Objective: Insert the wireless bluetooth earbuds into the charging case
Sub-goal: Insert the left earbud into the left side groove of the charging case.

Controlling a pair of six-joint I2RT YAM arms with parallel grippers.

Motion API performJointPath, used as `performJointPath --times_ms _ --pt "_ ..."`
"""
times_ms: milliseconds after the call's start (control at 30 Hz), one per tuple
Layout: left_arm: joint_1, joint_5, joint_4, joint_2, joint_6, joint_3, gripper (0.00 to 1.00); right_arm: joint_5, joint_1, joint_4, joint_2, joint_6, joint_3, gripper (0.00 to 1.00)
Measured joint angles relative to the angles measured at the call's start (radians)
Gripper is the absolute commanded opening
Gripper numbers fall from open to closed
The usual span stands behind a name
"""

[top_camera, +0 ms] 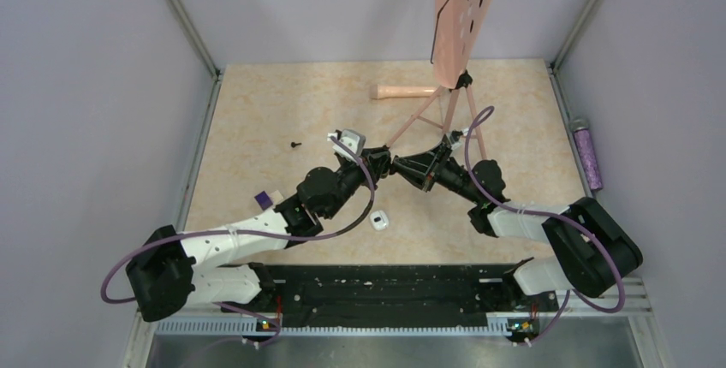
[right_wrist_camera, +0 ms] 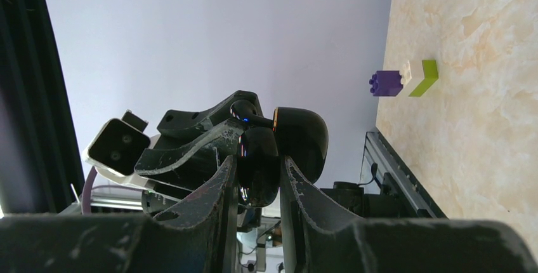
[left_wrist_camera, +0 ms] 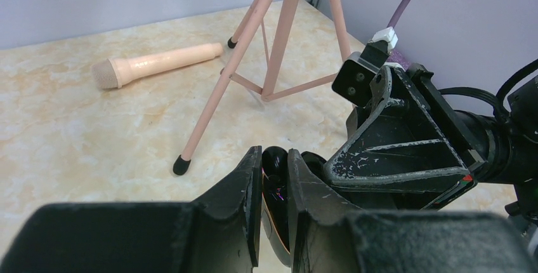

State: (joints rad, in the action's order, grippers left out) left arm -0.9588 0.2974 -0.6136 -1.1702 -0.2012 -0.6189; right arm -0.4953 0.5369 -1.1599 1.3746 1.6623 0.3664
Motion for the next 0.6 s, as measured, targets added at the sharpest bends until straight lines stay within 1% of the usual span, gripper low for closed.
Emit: performJointPath --times_ms 333,600 --pt "-0.004 -0.02 0.001 0.0 0.056 0.0 0.1 0.0 0.0 0.0 -0.001 0.01 0.0 0.0" --pt "-0.002 -0.041 0.023 0.016 0.061 0.0 0.11 0.0 0.0 -0.003 -0.007 0.011 0.0 0.0"
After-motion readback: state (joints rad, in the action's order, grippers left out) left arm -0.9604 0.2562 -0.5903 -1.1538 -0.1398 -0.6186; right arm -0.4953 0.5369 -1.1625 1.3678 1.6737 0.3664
